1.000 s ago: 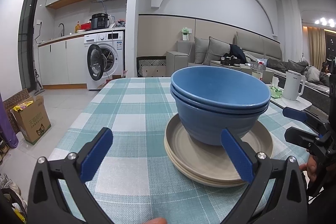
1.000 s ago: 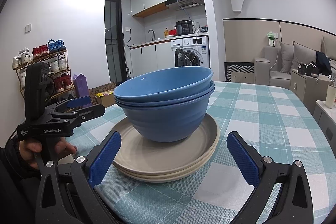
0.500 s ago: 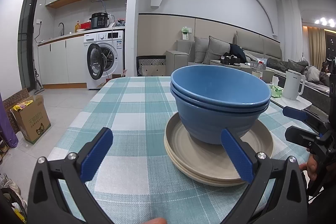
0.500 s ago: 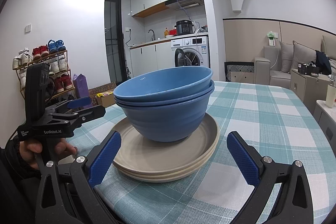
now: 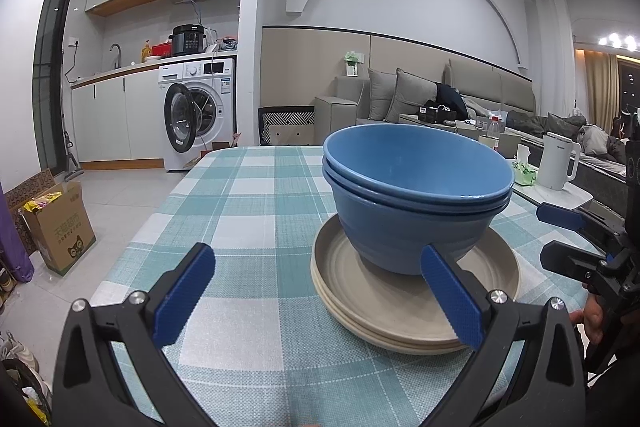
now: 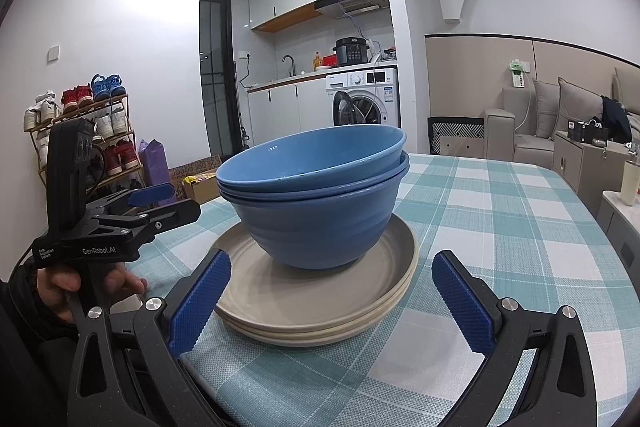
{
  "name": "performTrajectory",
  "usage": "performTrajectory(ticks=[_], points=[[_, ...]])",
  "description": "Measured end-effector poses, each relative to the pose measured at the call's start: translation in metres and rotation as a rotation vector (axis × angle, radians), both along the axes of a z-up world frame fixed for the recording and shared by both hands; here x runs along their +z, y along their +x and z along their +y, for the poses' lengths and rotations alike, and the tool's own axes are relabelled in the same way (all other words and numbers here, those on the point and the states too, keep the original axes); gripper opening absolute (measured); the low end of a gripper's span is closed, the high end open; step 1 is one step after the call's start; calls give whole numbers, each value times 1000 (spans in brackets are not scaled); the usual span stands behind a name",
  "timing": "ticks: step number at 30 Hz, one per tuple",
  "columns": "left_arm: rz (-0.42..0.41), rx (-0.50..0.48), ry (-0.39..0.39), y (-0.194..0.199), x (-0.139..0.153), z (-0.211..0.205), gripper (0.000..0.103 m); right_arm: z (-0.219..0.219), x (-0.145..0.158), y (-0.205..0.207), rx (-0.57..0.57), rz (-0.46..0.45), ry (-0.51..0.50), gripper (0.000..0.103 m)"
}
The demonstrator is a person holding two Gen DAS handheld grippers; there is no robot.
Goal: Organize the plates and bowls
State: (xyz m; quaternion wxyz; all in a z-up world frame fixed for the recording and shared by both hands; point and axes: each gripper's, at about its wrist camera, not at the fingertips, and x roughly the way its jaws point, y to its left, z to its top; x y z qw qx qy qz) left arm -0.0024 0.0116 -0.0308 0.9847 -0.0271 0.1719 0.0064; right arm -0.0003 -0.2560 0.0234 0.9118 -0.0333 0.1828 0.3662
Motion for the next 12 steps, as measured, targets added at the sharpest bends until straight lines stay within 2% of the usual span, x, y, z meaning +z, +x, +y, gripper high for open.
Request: performTrajectory(ticks=[12], points=[[3, -6, -5, -1, -2, 0, 103, 0, 0, 0, 0, 0, 1, 102]])
